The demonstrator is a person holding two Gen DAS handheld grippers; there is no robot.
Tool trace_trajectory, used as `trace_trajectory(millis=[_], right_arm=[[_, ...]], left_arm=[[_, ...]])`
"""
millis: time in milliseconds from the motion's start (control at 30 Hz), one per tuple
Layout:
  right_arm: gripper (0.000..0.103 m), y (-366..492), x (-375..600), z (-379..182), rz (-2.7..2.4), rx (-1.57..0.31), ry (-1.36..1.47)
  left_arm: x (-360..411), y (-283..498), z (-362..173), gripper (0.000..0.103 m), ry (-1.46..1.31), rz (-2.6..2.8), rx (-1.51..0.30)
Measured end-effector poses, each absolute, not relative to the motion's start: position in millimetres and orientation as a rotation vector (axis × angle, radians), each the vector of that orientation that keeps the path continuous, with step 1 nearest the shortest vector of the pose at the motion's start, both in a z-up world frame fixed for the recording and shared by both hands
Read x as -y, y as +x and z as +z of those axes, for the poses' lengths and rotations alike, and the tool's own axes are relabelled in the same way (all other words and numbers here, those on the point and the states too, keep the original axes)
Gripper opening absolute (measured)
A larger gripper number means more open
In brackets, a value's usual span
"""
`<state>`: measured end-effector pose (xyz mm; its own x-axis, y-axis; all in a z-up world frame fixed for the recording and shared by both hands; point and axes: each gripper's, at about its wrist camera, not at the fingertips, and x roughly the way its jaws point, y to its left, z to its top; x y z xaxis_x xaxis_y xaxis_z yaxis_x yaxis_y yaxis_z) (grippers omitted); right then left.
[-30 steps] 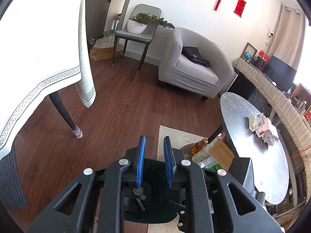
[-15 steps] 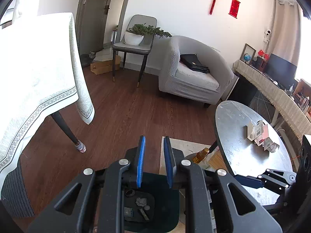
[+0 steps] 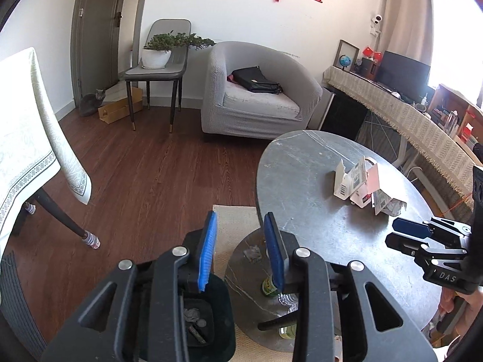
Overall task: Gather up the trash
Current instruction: 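Move both grippers back over the table, then grasp the white SanDisk box with the right gripper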
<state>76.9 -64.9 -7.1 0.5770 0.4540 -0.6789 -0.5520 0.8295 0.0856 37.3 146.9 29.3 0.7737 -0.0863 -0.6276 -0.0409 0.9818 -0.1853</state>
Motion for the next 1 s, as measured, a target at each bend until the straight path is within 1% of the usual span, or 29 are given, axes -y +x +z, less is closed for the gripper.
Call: trace_trajectory(millis=[267, 300, 400, 433, 467, 533, 600, 633, 767, 867, 1000], right_arm=[[0.037, 85, 129, -14, 0.512, -0.752, -0.111], [0.038, 87, 136, -14, 0.506, -0.748, -0.109], [0.061, 87, 156, -11, 0.506, -0.732, -0.101], [0.065, 91, 164, -8, 0.506, -0.727, -0.098], [0.067, 94, 169, -5, 0.511, -0.722, -0.097], [0.075, 102, 176, 2, 0.536, -0.716, -0.101], [0.081, 114, 173, 8, 0.577, -0.723, -0.163], [0.083, 118, 168, 11, 0.591, -0.725, -0.204], [0.086, 139, 149, 13, 0.675, -0.753, -0.335], [0.086, 149, 129, 6, 0.735, -0.785, -0.451], [0.086, 164, 114, 6, 0.747, -0.797, -0.512]], left_arm=[[-99, 62, 21, 0.038, -0.177, -0.096, -0.709], [-93, 65, 20, 0.038, -0.179, -0.104, -0.713], [-76, 73, 17, 0.038, -0.186, -0.136, -0.722], [-70, 76, 15, 0.038, -0.191, -0.146, -0.725], [-65, 78, 13, 0.039, -0.199, -0.155, -0.729], [-52, 84, 9, 0.04, -0.202, -0.175, -0.744], [-39, 88, 4, 0.041, -0.198, -0.195, -0.766], [-34, 91, 2, 0.042, -0.196, -0.207, -0.776], [-13, 96, -6, 0.054, -0.165, -0.252, -0.804], [-4, 99, -14, 0.055, -0.15, -0.266, -0.839], [2, 99, -17, 0.056, -0.137, -0.274, -0.843]])
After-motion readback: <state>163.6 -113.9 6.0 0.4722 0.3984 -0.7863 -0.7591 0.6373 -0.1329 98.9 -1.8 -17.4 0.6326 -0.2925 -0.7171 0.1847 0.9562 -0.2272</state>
